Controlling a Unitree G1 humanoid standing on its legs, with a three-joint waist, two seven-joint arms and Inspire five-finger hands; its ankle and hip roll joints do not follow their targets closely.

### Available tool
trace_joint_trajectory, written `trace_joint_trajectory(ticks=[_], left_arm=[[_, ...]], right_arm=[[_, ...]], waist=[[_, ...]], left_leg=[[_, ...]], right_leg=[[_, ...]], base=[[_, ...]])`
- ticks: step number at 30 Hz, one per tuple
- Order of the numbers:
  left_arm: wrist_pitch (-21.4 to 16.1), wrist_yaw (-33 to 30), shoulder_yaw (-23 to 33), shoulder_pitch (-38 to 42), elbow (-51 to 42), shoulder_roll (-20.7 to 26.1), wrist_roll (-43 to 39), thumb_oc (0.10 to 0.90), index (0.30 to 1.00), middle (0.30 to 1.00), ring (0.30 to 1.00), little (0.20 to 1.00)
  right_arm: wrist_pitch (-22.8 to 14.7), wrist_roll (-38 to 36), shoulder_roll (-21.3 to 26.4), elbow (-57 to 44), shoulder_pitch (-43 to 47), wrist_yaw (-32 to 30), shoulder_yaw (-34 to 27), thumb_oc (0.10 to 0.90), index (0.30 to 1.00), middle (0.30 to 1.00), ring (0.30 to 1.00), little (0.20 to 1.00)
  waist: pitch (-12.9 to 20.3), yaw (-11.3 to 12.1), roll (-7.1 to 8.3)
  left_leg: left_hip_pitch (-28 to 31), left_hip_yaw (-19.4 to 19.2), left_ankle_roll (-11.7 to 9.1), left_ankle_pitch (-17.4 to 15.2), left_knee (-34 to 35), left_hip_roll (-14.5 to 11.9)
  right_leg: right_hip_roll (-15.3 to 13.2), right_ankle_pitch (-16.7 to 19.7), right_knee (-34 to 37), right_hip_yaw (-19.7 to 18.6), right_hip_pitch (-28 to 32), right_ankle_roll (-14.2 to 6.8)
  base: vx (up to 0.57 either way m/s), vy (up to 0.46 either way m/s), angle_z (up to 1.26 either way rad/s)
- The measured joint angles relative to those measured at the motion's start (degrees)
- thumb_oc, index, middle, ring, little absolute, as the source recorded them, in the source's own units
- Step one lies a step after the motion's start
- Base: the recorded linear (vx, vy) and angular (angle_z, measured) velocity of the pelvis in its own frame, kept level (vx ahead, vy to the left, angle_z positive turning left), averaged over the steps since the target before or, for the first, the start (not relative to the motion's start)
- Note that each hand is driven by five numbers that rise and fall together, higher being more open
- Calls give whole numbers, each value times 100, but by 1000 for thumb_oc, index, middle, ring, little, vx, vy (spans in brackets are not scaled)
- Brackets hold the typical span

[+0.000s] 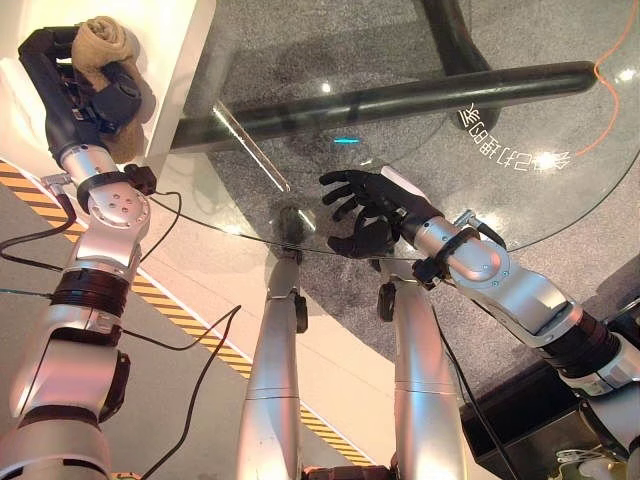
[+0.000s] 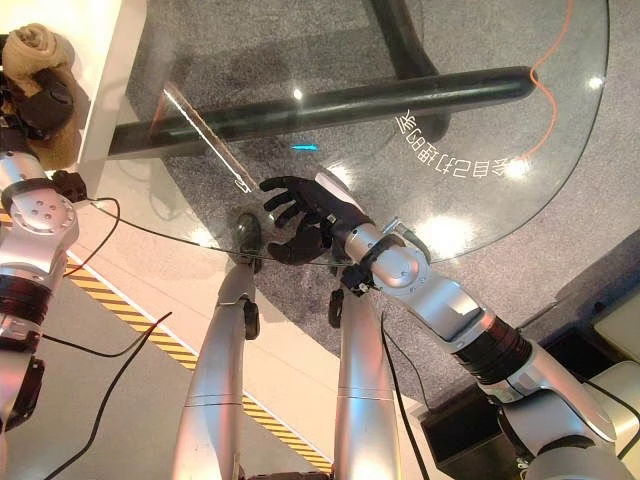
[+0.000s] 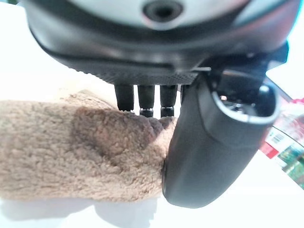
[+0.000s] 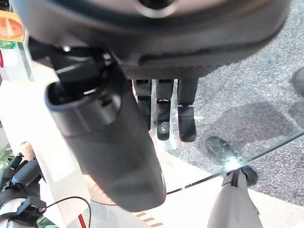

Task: Wipe the table with a cloth and put it in the basket.

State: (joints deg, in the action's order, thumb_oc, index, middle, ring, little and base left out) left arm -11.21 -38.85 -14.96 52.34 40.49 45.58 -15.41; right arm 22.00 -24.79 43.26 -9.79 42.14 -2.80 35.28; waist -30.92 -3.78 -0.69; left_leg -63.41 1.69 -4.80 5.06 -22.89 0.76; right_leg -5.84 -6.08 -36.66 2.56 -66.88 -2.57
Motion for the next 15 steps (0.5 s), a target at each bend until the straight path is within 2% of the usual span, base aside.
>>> trace_joint_trajectory(ticks=[15], left_arm=[[203, 201, -6, -45, 124, 2, 1, 800, 900, 900, 900, 900]], right_arm=[[12, 225, -264, 149, -189, 40, 24, 800, 900, 900, 900, 900]], waist=[[12, -107, 27]], left_leg=[[199, 16, 0, 2, 0, 23]], right_leg=[[-24, 3, -3, 11, 206, 1]], base=[[-1, -6, 0]])
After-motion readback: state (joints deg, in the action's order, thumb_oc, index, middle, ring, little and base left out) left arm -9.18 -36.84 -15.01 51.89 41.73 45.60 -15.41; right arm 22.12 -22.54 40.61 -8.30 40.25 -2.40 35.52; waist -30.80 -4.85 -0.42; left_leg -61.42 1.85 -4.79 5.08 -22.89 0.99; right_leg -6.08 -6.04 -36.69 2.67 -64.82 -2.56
